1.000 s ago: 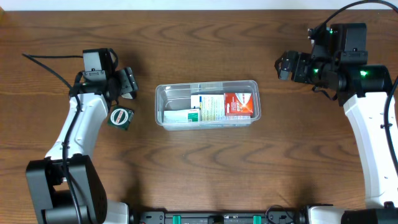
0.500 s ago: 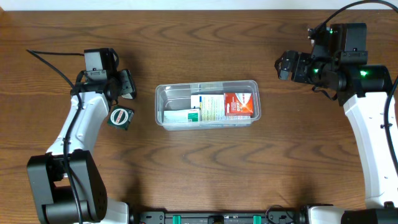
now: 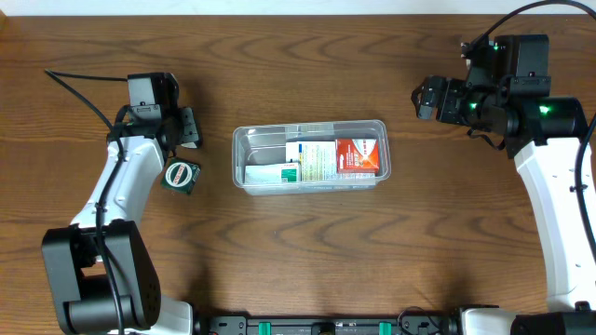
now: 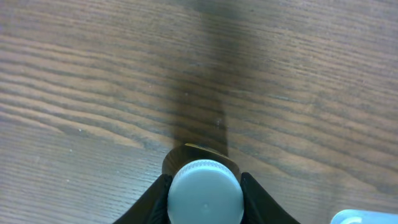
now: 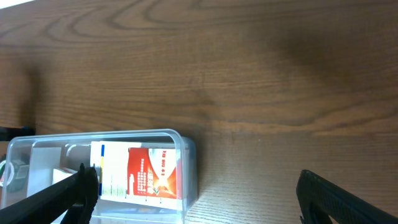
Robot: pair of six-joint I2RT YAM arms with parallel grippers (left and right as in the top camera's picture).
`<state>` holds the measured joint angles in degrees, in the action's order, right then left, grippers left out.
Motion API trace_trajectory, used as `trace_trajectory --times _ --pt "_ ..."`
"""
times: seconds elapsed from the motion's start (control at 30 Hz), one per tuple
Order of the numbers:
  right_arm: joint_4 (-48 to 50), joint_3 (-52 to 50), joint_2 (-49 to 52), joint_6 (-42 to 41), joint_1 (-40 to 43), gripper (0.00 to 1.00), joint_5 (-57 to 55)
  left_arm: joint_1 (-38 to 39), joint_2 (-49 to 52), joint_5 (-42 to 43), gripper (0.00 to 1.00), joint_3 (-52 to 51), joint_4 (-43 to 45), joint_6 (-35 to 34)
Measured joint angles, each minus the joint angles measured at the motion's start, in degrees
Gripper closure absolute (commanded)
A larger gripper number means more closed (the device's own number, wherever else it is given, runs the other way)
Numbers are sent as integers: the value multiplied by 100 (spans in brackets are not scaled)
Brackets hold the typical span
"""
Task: Pack container
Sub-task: 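Reach the left gripper to the brown bottle and grasp its cap, then carry the brown bottle over the container and lower it in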
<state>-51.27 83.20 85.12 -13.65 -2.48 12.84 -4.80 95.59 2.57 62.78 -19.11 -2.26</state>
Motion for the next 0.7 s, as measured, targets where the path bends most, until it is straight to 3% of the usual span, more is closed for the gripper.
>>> trace_trajectory --times 0.4,0.7 --pt "0 0 0 0 2 1 0 0 -190 0 77 4 -94 127" --pt "0 0 0 -2 0 1 0 319 -1482 -2 77 4 -599 122"
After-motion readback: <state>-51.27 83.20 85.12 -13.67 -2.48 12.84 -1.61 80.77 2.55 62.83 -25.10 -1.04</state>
